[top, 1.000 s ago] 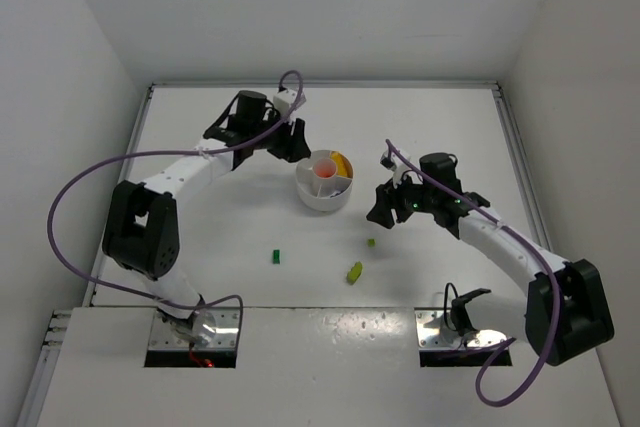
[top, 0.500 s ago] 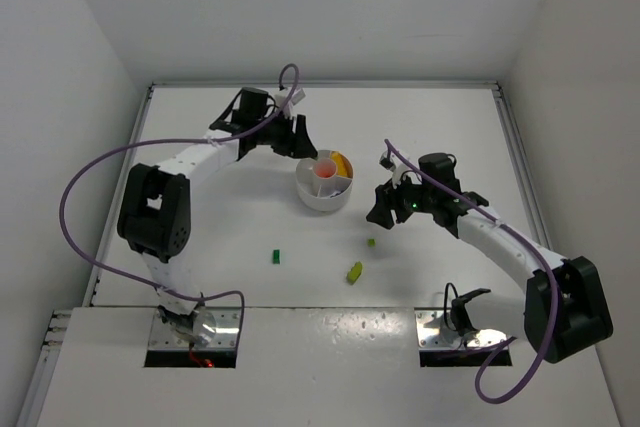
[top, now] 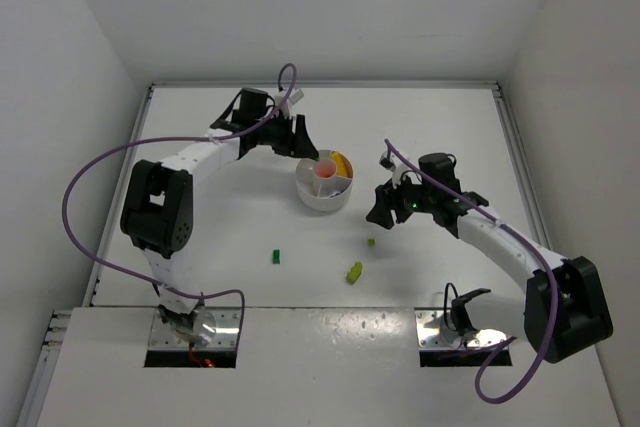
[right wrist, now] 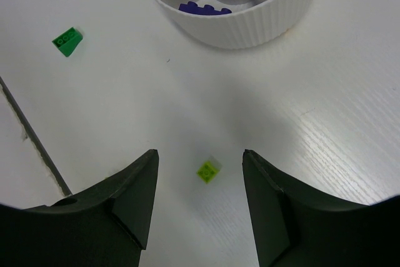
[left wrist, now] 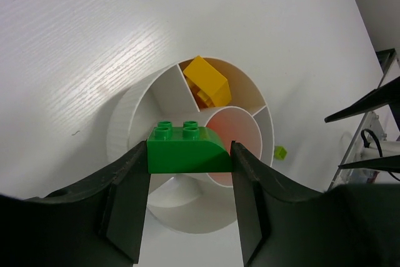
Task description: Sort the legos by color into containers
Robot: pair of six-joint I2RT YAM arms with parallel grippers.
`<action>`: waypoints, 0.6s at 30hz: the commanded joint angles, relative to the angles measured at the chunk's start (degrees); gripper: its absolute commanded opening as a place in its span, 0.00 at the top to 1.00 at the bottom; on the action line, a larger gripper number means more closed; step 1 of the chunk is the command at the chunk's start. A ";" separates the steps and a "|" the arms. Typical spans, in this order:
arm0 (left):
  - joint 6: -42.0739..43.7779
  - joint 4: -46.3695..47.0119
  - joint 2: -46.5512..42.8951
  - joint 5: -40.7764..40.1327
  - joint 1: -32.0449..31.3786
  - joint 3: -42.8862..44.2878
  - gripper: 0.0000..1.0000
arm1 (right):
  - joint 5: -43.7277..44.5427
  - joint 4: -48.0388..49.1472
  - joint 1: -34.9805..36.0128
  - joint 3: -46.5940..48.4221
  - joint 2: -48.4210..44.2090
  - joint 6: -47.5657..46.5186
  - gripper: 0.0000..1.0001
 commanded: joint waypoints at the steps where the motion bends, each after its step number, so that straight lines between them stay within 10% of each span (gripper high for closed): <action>1: -0.78 1.87 0.28 3.29 0.64 2.33 0.51 | -1.38 1.77 -0.33 0.70 -0.10 0.35 0.43; 18: -2.44 4.24 0.19 7.07 1.69 1.19 0.18 | -1.38 1.77 -0.33 -0.34 -0.63 0.88 0.43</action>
